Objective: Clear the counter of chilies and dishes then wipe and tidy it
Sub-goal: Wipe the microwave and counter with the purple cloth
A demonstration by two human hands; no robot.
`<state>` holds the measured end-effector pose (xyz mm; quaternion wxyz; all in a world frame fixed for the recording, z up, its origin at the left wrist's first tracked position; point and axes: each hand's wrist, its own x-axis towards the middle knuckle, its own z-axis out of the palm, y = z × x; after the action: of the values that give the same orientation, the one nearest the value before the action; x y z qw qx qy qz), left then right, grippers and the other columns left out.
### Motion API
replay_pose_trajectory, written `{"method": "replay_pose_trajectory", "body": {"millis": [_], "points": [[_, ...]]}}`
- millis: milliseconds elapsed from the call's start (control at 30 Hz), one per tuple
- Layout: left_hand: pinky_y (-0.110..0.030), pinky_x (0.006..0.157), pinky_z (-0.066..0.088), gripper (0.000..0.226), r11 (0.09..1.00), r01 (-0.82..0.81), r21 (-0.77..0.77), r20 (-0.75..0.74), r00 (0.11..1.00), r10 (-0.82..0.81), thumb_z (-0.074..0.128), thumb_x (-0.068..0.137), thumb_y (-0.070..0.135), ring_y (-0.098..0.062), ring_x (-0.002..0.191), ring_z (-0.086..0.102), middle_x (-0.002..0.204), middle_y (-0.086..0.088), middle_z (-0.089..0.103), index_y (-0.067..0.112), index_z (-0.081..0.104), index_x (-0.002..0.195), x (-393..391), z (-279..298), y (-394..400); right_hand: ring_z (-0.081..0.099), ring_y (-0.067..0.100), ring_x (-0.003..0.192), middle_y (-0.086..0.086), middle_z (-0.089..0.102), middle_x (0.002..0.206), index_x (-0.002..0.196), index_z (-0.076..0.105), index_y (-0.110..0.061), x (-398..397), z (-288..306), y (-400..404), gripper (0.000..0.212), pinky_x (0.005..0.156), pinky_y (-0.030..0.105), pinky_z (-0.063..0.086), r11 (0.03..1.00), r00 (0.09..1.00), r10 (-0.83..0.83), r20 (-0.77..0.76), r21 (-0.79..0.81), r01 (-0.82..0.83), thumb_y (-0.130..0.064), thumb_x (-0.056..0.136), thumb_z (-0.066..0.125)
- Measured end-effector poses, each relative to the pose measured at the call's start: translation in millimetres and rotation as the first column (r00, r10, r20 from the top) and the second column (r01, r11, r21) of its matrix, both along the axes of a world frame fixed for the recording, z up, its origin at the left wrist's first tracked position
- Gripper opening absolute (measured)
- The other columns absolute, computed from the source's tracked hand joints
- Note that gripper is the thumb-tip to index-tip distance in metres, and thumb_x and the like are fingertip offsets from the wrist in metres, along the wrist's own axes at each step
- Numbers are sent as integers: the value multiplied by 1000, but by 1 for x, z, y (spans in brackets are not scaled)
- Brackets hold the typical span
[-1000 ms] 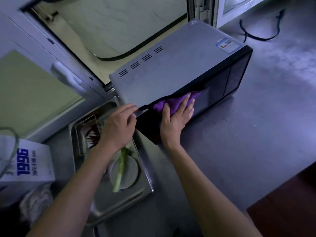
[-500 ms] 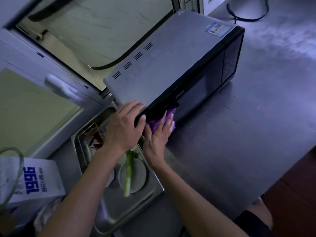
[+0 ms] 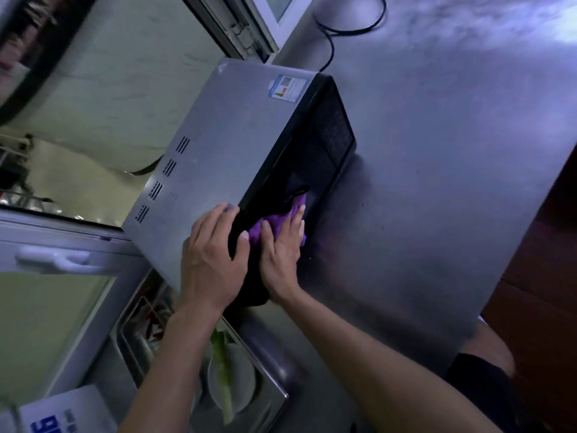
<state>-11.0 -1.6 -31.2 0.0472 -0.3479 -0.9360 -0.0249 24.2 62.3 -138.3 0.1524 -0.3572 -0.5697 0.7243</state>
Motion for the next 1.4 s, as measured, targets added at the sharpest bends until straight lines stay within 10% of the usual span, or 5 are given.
{"method": "replay_pose_trajectory", "body": {"millis": [733,1400], "points": [[-39,105,41,40,997,50,67,-53,997,-47,52,95,28,-23,132,47,141,-6,54,12,59,132,-49,-7,201,5,11,153,-6,9,167,159,14,-20,-67,-14,231,67,124,42,4,964,981,-161,106,-196,179,-51,104,36],[-37,116,28,54,1000,20,4,-105,994,-20,47,97,26,-18,145,32,155,-3,40,18,41,150,9,-21,15,-3,21,153,-1,-11,167,159,2,-31,-10,-29,13,68,114,22,-8,987,999,-31,42,-157,37,-48,104,38]]}}
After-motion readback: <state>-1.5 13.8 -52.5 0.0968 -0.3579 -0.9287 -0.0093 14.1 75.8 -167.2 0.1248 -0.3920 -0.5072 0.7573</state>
